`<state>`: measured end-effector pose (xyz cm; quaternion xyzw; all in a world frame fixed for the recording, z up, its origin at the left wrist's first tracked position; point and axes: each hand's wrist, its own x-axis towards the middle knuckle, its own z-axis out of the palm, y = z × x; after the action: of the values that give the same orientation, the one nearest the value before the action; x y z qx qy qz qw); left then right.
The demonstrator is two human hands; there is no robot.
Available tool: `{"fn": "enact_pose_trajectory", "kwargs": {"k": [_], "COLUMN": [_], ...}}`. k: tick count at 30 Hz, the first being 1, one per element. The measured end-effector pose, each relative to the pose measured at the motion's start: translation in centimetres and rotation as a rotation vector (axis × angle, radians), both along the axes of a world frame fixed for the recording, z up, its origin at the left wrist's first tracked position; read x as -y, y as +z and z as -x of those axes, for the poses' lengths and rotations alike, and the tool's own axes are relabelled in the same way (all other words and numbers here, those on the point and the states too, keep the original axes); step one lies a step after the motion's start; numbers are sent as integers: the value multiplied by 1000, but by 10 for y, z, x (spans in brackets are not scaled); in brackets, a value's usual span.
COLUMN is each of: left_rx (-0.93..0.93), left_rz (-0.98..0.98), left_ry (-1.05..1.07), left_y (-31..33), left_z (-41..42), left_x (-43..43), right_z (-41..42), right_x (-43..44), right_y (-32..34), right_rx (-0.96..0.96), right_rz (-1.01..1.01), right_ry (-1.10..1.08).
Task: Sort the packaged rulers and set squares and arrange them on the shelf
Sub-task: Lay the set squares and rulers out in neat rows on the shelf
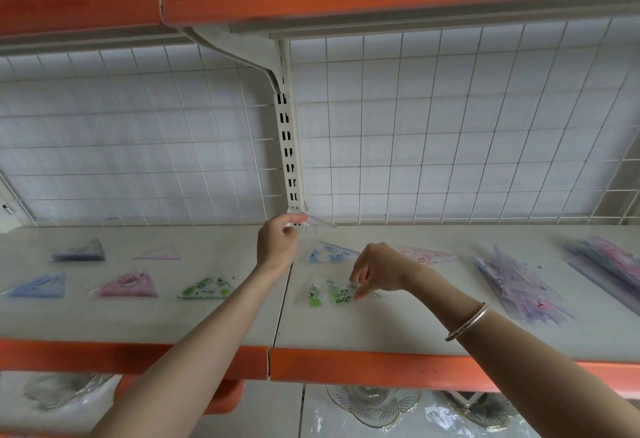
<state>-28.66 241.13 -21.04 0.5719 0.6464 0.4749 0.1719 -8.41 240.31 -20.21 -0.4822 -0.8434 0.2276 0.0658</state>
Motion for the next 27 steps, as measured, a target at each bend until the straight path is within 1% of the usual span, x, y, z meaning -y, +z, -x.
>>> {"fn": "enact_pose_trajectory", "kwargs": {"k": [7,9,13,16,20,24,27], "left_rx": [-2,14,104,128,185,203,212], "left_rz": [15,26,81,145,229,270,312], "left_ry": [-20,-31,-143,-269,-359,-391,-415], "left_y": [-3,-5,-7,-5,-3,-4,-7], "left_z": [-7,-11,-26,-45,-74,-97,-112], "left_x": [1,0,-2,2,6,8,8], "right_z": [-4,-8,-19,-27,-41,-60,-78], "right_x": [2,1,-6,-7,-7,-3,2], "right_y": [-3,-4,-4,-2,-2,-4,-2], "right_rx": [-6,-49,-194,-185,-147,-166,-125], "right_rz": [-20,-53,-259,-360,-344,-345,-313], "right_ry": [12,-18,-157,-196,-228,-251,-241]}}
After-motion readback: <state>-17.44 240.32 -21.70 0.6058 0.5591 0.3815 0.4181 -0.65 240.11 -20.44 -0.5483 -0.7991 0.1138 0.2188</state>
